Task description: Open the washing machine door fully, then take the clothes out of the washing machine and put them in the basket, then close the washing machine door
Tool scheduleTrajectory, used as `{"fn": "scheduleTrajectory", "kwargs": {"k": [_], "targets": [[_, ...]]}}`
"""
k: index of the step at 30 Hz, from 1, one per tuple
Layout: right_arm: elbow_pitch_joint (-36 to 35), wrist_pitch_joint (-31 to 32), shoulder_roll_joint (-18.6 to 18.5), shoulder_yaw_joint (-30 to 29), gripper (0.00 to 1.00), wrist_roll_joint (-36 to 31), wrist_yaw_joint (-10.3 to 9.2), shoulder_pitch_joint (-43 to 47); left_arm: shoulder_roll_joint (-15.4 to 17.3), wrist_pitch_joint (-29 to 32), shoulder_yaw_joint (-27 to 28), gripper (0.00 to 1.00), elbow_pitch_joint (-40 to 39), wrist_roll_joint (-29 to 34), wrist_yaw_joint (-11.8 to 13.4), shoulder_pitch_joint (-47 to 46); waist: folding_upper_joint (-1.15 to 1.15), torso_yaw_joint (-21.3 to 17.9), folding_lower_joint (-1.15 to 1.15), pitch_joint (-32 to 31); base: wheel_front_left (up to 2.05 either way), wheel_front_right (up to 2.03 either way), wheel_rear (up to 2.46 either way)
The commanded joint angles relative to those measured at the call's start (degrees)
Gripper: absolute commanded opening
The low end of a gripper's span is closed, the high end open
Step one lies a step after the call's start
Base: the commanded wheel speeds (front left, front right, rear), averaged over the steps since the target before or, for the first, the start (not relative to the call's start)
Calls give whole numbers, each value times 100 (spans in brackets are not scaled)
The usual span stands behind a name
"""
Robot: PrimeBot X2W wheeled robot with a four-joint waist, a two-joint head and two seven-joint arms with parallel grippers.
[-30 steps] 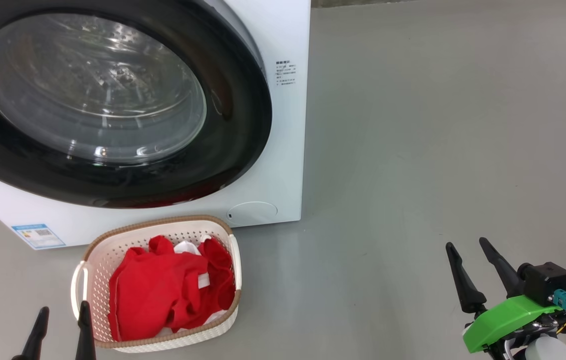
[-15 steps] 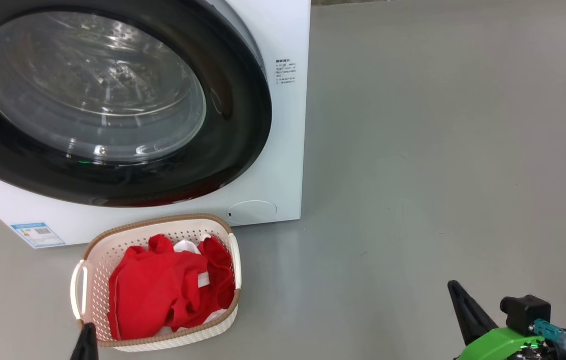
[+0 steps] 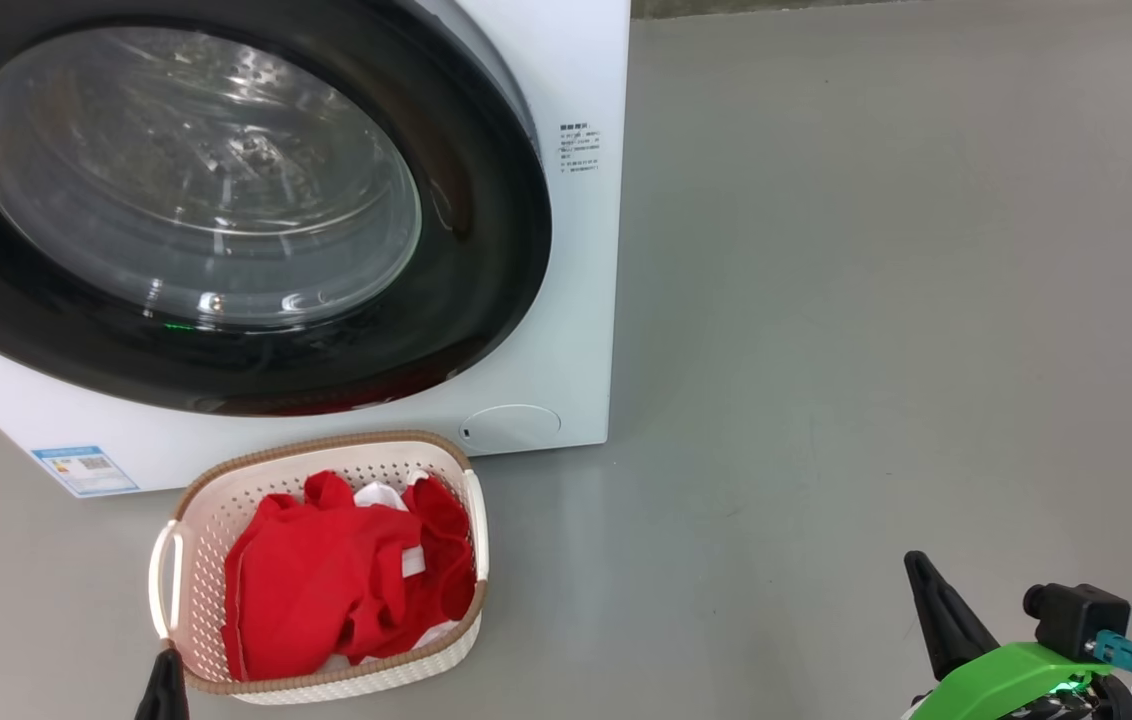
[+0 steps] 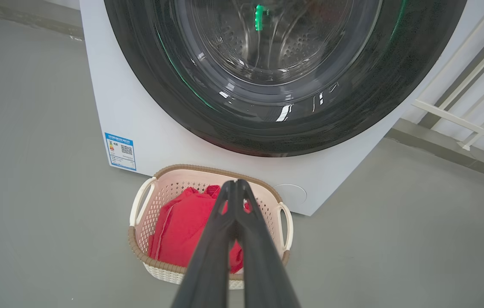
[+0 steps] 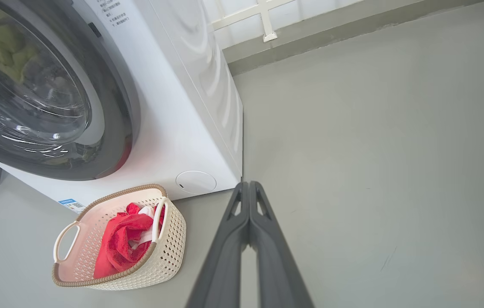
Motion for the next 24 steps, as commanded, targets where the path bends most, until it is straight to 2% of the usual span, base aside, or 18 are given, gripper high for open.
{"fn": "scheduleTrajectory", "kwargs": {"k": [1, 24], "targets": [[-168, 39, -48, -58, 0, 198, -2, -97, 86, 33, 45, 0, -109, -178, -2, -142, 0, 5, -1, -5, 0, 0, 0], [-418, 428, 66, -238, 0, 1563, -4, -65, 90, 411, 73, 0, -114, -1627, -6, -341, 0, 83, -1, -76, 0, 0, 0]]}}
